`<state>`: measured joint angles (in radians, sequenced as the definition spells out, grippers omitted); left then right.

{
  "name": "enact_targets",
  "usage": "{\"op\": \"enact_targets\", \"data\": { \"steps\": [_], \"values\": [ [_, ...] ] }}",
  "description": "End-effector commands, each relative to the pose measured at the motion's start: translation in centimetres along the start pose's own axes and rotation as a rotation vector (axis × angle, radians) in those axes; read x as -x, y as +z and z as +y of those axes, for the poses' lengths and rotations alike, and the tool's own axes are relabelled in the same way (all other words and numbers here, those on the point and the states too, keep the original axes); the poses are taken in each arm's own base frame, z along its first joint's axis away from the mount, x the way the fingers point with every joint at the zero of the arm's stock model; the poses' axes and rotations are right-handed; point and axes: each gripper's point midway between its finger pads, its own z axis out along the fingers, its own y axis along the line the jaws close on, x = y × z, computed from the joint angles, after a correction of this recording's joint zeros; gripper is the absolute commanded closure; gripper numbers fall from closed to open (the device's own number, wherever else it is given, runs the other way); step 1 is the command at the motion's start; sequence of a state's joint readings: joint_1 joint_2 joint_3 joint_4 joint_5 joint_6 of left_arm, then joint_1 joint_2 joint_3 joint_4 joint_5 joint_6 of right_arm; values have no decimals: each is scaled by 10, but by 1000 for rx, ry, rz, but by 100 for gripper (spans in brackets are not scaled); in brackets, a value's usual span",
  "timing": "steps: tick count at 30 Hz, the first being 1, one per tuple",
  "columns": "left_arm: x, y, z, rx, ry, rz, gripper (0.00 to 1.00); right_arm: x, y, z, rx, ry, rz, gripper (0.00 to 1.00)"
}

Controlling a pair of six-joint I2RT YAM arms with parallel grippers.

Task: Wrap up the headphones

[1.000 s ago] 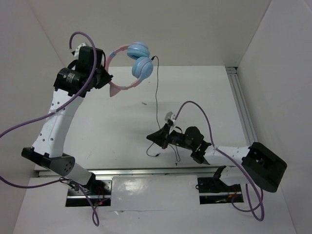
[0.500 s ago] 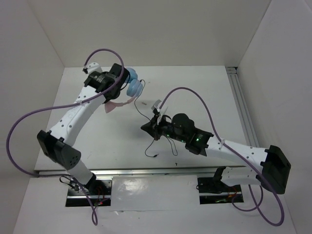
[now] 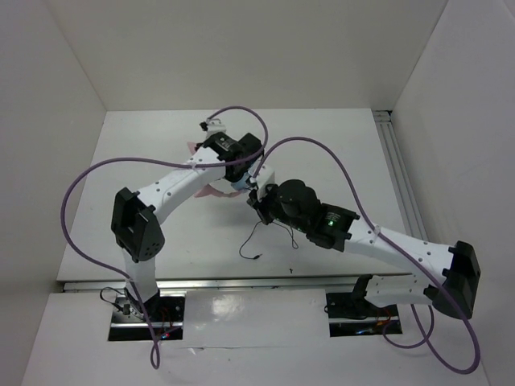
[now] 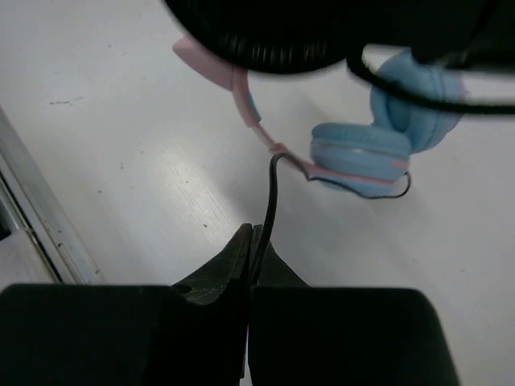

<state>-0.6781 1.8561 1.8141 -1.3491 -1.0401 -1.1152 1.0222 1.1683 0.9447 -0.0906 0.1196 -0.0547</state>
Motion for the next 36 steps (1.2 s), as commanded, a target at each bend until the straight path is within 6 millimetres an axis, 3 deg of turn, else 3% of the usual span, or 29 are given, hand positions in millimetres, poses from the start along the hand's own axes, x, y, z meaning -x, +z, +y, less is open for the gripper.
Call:
{"op": "enact_targets", "data": {
  "steps": [1,6,7,8,11,13,14,16,18,23,27,29,32,34,36],
  "values": [
    [14,-15,-6,1,102,-120,100,35,-21,-19,-98,-58,-39,100],
    [-3,-42,-8,-192,236,-168,100,51,-49,-29,-157,-62,-81,100],
    [6,-52,-24,-297,166,-207,100,56,-56,-34,-176,-56,-101,100],
    [3,-57,-8,-360,211,-223,100,64,-68,-34,-178,-59,-132,100],
    [-2,-73,-13,-553,221,-241,100,78,-88,-39,-197,-43,-192,100],
    [1,-85,-9,-606,210,-251,100,78,-91,-39,-197,-43,-192,100],
    [-10,-87,-8,-621,266,-230,100,85,-98,-42,-208,-36,-214,100],
    [-14,-97,-12,-663,306,-232,100,85,-98,-42,-209,-45,-213,100],
    [-31,-113,-26,-752,375,-231,100,92,-100,-44,-212,-58,-230,100],
    [-58,-151,-36,-954,471,-244,100,100,-103,-51,-255,-62,-259,100],
    [-63,-178,-25,-1033,497,-289,100,104,-109,-65,-330,-89,-277,100],
    [-61,-187,-19,-1089,480,-289,100,93,-105,-73,-385,-117,-257,100],
    [-68,-209,-10,-1209,511,-292,100,92,-103,-80,-407,-124,-288,100],
    [-71,-215,-4,-1230,532,-288,100,91,-95,-91,-410,-111,-275,100],
    [-73,-214,-3,-1226,540,-283,100,90,-89,-89,-360,-110,-269,100]
  ]
}}
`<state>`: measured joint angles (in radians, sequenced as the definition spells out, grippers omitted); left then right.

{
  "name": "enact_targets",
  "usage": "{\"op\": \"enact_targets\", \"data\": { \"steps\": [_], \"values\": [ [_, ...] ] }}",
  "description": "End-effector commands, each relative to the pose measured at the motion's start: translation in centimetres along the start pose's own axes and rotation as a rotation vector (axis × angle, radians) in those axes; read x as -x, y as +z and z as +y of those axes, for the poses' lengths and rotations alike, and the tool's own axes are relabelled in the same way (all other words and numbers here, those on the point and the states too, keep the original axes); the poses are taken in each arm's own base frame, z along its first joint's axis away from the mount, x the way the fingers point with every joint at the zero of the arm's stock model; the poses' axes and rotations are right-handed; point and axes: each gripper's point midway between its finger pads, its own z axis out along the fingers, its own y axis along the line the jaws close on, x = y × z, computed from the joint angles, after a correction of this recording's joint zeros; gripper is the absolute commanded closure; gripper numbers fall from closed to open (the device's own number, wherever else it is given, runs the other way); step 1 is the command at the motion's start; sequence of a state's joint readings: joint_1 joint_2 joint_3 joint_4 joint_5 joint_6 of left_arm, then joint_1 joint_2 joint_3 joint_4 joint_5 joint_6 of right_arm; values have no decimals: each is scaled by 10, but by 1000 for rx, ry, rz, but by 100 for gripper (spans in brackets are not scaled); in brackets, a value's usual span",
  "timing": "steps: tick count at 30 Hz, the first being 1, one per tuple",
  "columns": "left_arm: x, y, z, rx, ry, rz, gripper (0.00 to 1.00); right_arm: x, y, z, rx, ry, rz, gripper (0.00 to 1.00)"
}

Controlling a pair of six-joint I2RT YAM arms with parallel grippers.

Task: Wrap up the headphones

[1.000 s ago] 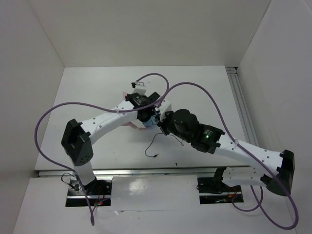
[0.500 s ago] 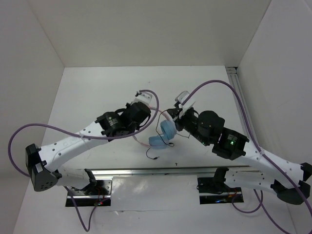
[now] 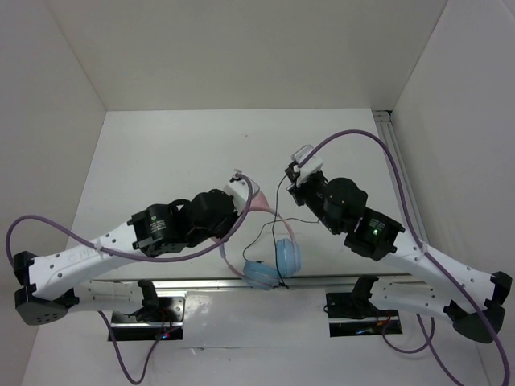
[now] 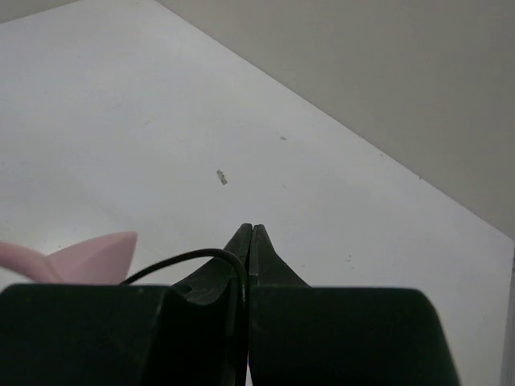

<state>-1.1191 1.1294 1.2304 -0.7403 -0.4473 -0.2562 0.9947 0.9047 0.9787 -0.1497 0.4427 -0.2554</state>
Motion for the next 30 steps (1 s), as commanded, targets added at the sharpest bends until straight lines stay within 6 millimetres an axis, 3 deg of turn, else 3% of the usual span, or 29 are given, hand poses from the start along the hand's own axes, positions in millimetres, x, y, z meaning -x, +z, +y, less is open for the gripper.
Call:
{"op": "enact_targets", "data": {
  "steps": [1,4,8,17,23,30],
  "values": [
    [22,-11,-14,-80,-14,-69,100,20,12,-12,0,31,-73,100],
    [23,-21,-14,-103,-20,-96,100,22,14,-15,2,46,-84,100],
    [25,-31,-8,-100,-45,-128,100,5,19,-21,-23,50,-58,100],
    [59,-83,-1,-187,-129,-294,100,-35,43,-15,1,121,-9,100],
    [74,-104,25,-97,-229,-363,100,-42,47,-7,37,149,-7,100],
    [99,-125,52,3,-423,-474,100,-49,43,17,143,205,-78,100]
  ]
}}
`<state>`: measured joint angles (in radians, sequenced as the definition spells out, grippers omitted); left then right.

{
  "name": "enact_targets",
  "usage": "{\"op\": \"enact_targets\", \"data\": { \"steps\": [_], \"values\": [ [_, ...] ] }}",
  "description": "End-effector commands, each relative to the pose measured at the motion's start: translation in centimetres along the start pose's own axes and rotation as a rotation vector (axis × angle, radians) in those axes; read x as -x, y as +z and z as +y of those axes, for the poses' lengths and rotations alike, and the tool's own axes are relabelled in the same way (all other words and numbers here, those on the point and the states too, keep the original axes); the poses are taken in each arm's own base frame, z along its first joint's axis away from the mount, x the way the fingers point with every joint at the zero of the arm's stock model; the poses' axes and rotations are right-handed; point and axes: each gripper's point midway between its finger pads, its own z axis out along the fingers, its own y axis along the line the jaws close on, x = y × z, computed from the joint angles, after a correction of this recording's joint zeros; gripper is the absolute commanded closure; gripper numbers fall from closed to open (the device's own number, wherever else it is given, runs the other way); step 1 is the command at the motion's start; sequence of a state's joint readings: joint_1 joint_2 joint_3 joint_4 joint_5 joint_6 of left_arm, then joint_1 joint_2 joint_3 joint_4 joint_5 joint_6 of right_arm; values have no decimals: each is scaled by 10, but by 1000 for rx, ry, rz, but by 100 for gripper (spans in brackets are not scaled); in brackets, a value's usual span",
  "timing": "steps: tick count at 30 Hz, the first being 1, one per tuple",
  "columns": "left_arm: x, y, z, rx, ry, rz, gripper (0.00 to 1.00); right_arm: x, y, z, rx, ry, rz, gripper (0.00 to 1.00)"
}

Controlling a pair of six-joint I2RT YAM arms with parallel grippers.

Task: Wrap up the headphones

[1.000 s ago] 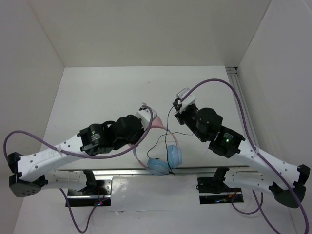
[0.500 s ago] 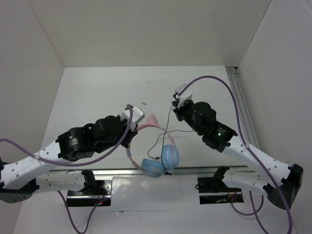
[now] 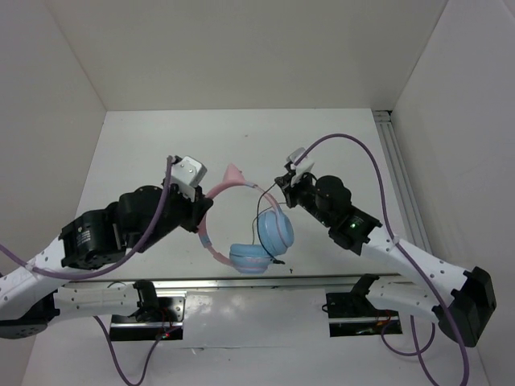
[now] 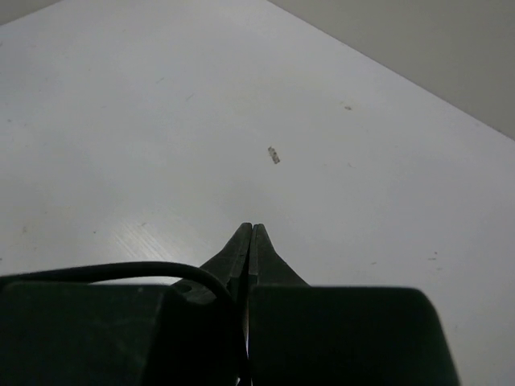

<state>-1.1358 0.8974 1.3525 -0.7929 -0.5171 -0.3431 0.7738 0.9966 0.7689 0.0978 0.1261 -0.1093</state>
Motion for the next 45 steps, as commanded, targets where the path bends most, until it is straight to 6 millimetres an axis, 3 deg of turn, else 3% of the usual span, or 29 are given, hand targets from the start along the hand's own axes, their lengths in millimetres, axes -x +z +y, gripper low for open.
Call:
{"op": "enact_targets", "data": {
  "steps": [1,2,4,7,8,12,18,21,24,31,33,34,36,37,41,45],
  "values": [
    [60,-21,7,24,-235,-217,100,28,-2,16,97,54,-154,100],
    [65,-25,8,23,-271,-240,100,21,-3,21,121,65,-160,100],
    [79,-29,8,14,-333,-295,100,32,-7,29,163,82,-240,100],
    [91,-33,12,29,-428,-337,100,26,-11,39,215,108,-284,100],
    [94,-32,12,36,-469,-342,100,33,-13,41,232,117,-319,100],
    [102,-22,6,48,-544,-354,100,27,-10,60,327,151,-336,100],
    [95,-9,19,151,-714,-393,100,36,-26,91,522,255,-439,100],
    [101,-14,35,218,-811,-464,100,40,-34,106,597,261,-471,100],
    [99,-8,42,291,-815,-481,100,33,-34,121,634,255,-448,100],
    [130,-8,58,382,-805,-578,100,28,-27,129,667,248,-447,100],
    [142,4,52,328,-810,-585,100,26,-24,132,680,245,-435,99],
    [147,9,65,353,-810,-595,100,30,-23,134,692,241,-439,98],
    [163,18,62,277,-853,-580,100,24,-15,136,691,244,-418,98],
    [172,27,75,298,-864,-592,100,28,-14,137,700,240,-428,98],
    [180,51,83,263,-870,-555,100,23,-8,141,712,248,-409,98],
    [189,55,97,261,-895,-573,100,24,-6,138,706,252,-427,98]
  ]
}}
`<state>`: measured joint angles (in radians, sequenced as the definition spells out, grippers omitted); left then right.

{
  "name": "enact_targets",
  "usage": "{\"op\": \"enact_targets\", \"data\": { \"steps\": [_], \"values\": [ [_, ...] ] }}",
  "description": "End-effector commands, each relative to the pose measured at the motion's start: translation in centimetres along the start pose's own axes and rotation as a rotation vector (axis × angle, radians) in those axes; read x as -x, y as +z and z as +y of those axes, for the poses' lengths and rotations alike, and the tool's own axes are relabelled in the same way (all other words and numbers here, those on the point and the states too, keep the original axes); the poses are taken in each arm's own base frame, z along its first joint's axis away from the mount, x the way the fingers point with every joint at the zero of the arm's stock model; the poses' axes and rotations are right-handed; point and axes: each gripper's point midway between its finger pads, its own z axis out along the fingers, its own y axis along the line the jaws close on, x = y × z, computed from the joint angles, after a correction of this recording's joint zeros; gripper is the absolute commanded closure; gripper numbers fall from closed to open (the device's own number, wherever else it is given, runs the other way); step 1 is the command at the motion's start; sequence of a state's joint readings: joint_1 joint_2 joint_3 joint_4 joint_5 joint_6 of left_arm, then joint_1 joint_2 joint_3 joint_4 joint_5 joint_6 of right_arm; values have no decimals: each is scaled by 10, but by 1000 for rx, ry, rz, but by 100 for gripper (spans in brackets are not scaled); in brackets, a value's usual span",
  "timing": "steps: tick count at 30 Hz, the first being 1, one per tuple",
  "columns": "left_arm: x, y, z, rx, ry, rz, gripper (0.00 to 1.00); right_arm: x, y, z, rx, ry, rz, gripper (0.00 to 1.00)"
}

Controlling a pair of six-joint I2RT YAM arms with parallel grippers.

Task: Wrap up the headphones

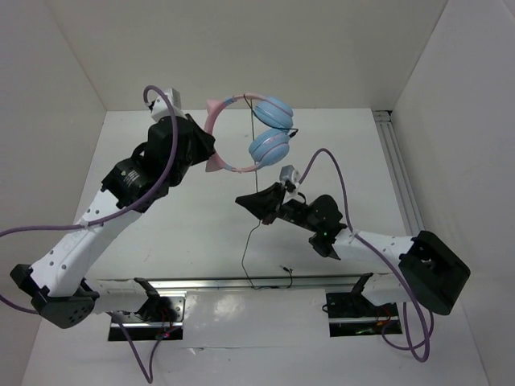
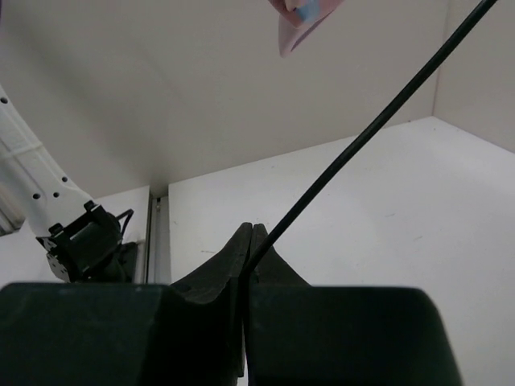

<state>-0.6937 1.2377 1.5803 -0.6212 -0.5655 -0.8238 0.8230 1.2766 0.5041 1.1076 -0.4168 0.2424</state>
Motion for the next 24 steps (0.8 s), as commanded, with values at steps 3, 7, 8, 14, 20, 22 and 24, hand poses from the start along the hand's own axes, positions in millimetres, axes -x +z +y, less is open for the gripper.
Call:
{"op": "enact_targets", "data": {
  "steps": [3,7,8,14,20,22,24],
  "values": [
    [93,-11,-43,-188,-363,-238,100,-8,5,15,100,17,0,96],
    [85,0,-35,-182,-391,-226,100,-13,9,18,129,47,-3,92],
    [78,6,-30,-168,-382,-213,100,-7,12,21,150,49,-21,90],
    [78,6,-23,-175,-399,-220,100,-7,18,27,204,75,-34,90],
    [95,16,-3,-123,-363,-254,100,-1,18,42,292,143,-69,91],
    [100,20,4,-108,-353,-255,100,3,16,48,327,178,-99,91],
    [104,27,15,-81,-355,-265,100,3,14,57,374,191,-109,90]
  ]
}}
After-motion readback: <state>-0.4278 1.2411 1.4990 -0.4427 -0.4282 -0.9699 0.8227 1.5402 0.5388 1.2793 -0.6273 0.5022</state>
